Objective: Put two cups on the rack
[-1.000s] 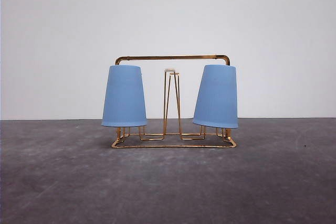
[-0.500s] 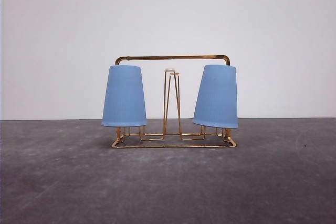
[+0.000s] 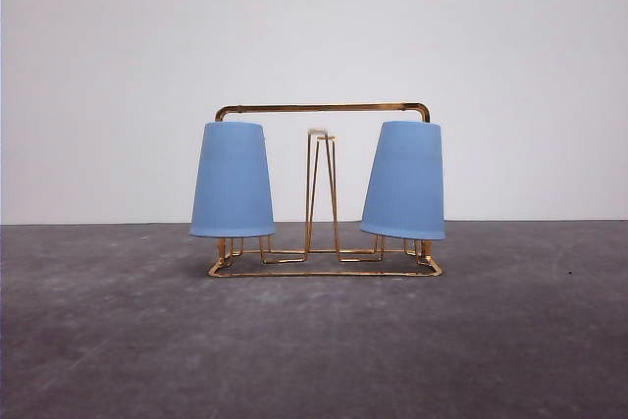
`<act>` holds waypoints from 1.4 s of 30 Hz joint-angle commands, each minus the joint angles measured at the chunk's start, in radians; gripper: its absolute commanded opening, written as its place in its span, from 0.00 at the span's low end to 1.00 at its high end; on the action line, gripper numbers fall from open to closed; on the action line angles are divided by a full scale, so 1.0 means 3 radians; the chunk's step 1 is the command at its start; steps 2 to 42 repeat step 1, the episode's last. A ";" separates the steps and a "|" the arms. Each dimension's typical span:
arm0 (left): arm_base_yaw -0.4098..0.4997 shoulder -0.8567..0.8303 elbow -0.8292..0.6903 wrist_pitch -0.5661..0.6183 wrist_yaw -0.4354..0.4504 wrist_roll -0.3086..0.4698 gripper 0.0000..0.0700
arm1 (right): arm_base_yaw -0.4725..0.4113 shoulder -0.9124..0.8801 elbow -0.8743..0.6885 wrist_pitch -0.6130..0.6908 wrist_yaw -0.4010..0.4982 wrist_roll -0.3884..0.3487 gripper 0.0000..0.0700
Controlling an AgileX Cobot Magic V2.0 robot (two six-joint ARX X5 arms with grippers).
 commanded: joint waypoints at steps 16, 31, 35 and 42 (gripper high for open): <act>0.0003 -0.0004 -0.0047 -0.0013 -0.0003 0.0045 0.00 | -0.0001 0.0001 -0.0010 0.0042 0.0002 0.0034 0.03; 0.0003 -0.0004 -0.0047 -0.0013 -0.0003 0.0045 0.00 | -0.0001 0.0001 -0.0010 0.0042 0.0002 0.0034 0.03; 0.0003 -0.0004 -0.0047 -0.0013 -0.0003 0.0045 0.00 | -0.0001 0.0001 -0.0010 0.0042 0.0002 0.0034 0.03; 0.0003 -0.0004 -0.0047 -0.0013 -0.0003 0.0045 0.00 | -0.0001 0.0001 -0.0010 0.0042 0.0002 0.0034 0.03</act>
